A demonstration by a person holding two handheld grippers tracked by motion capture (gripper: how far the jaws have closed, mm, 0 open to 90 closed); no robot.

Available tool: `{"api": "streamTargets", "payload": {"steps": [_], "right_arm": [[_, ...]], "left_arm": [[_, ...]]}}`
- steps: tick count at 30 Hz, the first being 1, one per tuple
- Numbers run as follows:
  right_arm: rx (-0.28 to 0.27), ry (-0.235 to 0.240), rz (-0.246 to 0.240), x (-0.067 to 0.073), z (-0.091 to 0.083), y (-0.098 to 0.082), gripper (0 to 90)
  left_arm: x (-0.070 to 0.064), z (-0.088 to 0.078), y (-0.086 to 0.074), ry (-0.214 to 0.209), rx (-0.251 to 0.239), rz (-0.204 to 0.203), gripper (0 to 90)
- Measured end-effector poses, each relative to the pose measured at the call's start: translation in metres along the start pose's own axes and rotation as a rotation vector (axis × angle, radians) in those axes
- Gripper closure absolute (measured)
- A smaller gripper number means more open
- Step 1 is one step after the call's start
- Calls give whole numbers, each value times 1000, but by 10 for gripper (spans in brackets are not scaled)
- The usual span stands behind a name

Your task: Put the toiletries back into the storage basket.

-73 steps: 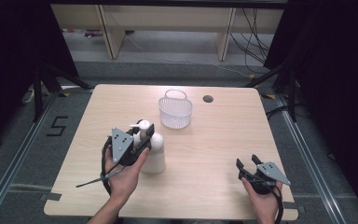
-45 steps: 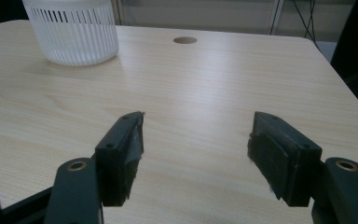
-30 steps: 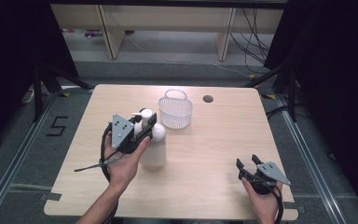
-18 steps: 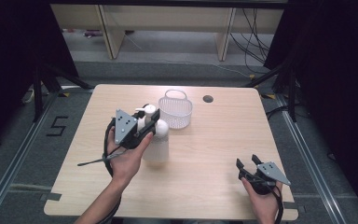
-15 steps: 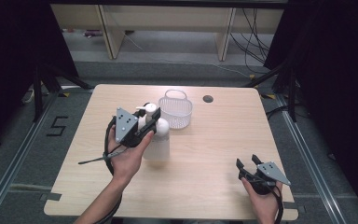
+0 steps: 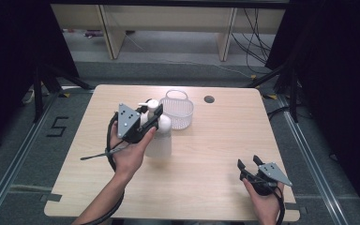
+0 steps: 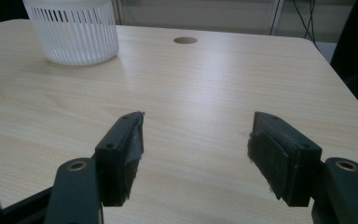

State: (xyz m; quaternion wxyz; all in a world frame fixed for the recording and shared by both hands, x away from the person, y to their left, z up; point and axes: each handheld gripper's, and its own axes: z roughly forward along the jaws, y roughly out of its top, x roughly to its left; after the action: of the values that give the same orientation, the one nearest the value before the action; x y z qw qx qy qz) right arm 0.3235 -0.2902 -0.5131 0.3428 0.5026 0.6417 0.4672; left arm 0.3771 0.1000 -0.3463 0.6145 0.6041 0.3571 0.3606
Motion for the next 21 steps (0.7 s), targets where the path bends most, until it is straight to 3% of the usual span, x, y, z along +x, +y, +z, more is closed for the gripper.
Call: {"api": "streamTargets", "payload": {"steps": [2, 3, 16, 21], "right_arm": [[-11, -7, -23, -1, 1, 0, 356], [-4, -2, 2, 0, 0, 0, 356], [-4, -1, -11, -1, 0, 0, 357], [-2, 13, 5, 1, 0, 0, 357]], "left_arm": [[1, 1, 1, -2, -2, 2, 592], [1, 2, 2, -2, -3, 2, 591], [4, 11, 9, -7, -25, 10, 592], [5, 14, 12, -8, -42, 10, 592]]}}
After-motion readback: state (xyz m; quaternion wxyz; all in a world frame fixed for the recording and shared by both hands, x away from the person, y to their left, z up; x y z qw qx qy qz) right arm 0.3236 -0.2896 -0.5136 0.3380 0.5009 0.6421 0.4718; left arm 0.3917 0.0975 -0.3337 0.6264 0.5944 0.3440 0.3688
